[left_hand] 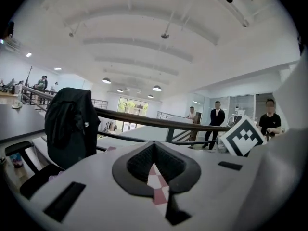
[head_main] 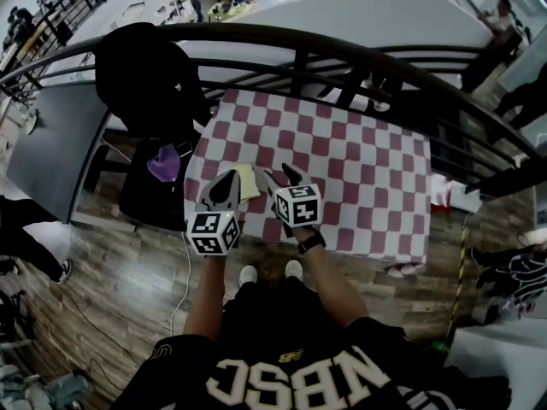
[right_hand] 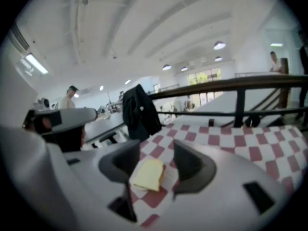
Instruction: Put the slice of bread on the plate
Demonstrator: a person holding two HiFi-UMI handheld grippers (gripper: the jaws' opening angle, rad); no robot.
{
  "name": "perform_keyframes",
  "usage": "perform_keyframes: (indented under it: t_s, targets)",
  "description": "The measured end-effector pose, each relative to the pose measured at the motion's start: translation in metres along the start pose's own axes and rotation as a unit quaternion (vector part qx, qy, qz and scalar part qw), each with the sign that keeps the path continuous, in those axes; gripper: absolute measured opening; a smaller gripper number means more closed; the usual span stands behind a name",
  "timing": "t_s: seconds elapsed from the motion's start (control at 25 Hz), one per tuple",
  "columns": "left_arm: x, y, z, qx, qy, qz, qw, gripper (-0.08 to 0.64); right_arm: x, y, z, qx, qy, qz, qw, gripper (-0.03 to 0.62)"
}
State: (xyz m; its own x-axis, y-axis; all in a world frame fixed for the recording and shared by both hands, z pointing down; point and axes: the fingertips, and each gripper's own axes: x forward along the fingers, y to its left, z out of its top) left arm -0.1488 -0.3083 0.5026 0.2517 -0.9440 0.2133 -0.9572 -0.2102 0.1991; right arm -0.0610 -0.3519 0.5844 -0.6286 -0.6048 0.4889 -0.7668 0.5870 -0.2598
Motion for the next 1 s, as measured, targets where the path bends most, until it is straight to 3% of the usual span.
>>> perform_keyframes:
  t_s: [0.04, 0.16, 0.24, 0.4, 0.52, 0.68, 1.0]
  targets:
    - [0.006, -0.01, 0.011, 0.009, -0.009, -0.013, 0.9998, 0.02, -0.016, -0.005, 0.015, 0.004, -0.027, -0.008, 1.0, 0.22]
    - [0.021, -0.045, 0.039, 0.037, -0.033, -0.055, 0.9973, 0.02, -0.063, -0.021, 0.056, 0.013, -0.1, -0.018, 0.995, 0.209]
    - [0.025, -0.068, 0.051, 0.049, -0.048, -0.075, 0.9948, 0.02, -0.095, -0.032, 0.074, 0.006, -0.137, -0.035, 0.99, 0.149]
    - [0.036, -0.113, 0.076, 0.065, -0.079, -0.116, 0.988, 0.02, -0.156, -0.051, 0.11, -0.029, -0.207, -0.088, 0.974, 0.043]
    - [0.042, -0.147, 0.093, 0.074, -0.092, -0.146, 0.9822, 0.019, -0.191, -0.058, 0.129, -0.038, -0.245, -0.118, 0.962, 0.017]
    - [0.05, -0.185, 0.108, 0.088, -0.104, -0.178, 0.9745, 0.02, -0.221, -0.072, 0.144, -0.046, -0.267, -0.158, 0.949, 0.015]
    - [0.052, -0.213, 0.113, 0.099, -0.11, -0.192, 0.9702, 0.02, -0.246, -0.084, 0.147, -0.072, -0.265, -0.2, 0.941, 0.015]
